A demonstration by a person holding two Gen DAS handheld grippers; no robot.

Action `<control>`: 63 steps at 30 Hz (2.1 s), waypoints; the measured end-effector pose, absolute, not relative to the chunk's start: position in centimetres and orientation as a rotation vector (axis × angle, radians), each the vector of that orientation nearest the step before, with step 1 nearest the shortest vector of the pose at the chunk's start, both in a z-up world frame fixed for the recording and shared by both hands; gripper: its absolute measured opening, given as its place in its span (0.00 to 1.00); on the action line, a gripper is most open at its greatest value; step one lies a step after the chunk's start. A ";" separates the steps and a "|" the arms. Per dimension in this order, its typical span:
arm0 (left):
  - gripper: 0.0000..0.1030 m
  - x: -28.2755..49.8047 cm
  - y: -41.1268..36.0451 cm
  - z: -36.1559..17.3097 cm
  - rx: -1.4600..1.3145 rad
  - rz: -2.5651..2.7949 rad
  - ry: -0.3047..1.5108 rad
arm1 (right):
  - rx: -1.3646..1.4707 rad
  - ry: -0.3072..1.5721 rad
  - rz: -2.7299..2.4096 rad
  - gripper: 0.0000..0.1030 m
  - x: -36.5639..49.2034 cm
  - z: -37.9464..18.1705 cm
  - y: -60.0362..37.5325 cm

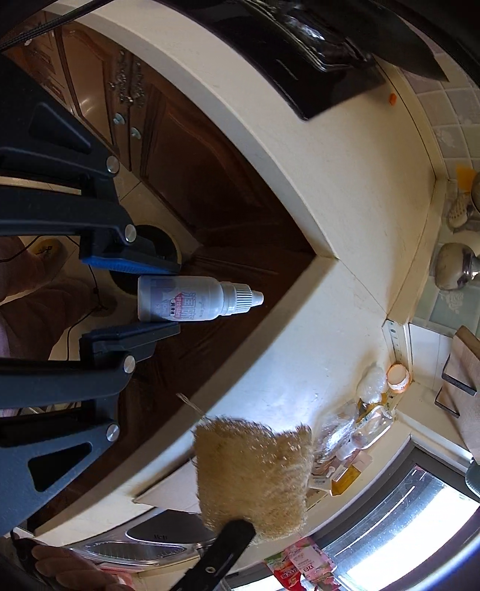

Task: Collect trash
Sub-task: 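Carry both items over the bin and open both tools to drop them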

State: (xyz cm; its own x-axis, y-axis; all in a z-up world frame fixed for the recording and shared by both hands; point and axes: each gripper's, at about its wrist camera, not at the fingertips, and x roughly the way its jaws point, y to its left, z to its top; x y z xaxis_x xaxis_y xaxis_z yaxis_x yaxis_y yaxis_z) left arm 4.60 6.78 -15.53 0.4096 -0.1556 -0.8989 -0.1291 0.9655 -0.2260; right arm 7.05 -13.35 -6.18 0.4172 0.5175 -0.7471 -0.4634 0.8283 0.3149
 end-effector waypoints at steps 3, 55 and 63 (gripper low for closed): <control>0.21 2.9 7.3 -16.5 -0.283 -0.020 1.172 | 0.042 0.991 0.631 0.07 5.0 -7.4 -11.8; 0.65 2.4 9.3 -44.9 -0.163 0.064 1.402 | -0.024 1.375 0.373 0.07 5.0 -38.5 -8.2; 0.75 1.4 10.7 -44.1 -0.125 0.148 1.350 | -0.051 1.407 0.421 0.08 6.1 -41.9 -5.8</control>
